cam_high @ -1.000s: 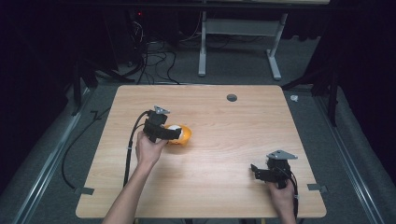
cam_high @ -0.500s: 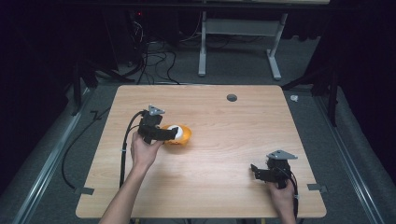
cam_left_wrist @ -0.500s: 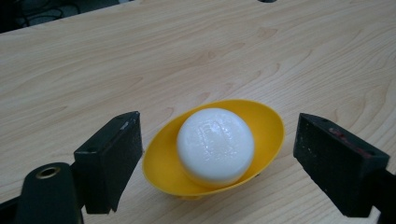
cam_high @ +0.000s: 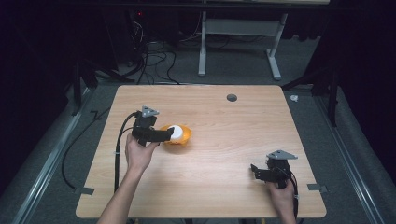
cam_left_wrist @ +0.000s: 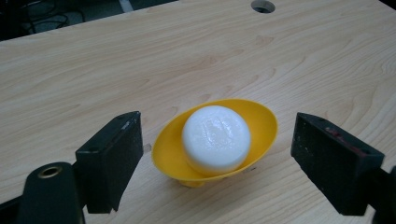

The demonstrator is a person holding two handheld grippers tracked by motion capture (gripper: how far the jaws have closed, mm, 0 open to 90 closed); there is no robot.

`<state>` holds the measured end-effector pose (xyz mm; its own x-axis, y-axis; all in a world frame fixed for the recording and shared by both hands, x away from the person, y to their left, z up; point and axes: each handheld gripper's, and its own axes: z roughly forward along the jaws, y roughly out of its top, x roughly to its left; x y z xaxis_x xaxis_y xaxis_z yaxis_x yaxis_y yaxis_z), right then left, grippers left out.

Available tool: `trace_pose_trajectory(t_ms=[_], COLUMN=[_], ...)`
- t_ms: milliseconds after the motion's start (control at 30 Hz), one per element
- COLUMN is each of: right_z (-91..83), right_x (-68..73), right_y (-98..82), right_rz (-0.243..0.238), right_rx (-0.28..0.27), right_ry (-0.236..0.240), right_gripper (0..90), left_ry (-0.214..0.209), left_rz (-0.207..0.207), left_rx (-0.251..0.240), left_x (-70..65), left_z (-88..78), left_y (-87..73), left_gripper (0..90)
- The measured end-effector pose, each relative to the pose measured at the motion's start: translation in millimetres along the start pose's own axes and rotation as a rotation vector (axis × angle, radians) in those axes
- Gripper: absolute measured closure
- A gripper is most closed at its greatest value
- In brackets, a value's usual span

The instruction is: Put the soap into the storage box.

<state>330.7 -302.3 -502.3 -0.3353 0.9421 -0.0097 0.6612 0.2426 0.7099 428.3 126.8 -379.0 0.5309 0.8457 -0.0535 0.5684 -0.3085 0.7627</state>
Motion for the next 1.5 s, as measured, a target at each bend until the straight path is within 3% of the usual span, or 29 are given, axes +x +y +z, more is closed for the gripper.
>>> trace_pose_trajectory(t_ms=[733,967,1133,1500], right_z=[0.0,0.0,0.0,0.0], right_x=[0.1,0.1,0.1,0.2], right_y=[0.0,0.0,0.0,0.0], right_rz=[-0.001,-0.002,-0.001,-0.002], right_rx=[0.000,0.000,0.000,0.001], right_ry=[0.000,0.000,0.000,0.000], right_gripper=[17.7,17.7,17.6,17.6], left_ry=[0.020,0.036,0.019,0.021], left_rz=[-0.040,-0.033,-0.061,-0.077], left_rx=[-0.033,-0.049,-0.052,-0.070], left_x=[14.0,17.0,19.2,23.5], left_z=[-25.7,-33.9,-39.6,-53.8], left_y=[-17.5,-23.7,-27.7,-38.9], left_gripper=[18.0,17.9,17.9,17.9])
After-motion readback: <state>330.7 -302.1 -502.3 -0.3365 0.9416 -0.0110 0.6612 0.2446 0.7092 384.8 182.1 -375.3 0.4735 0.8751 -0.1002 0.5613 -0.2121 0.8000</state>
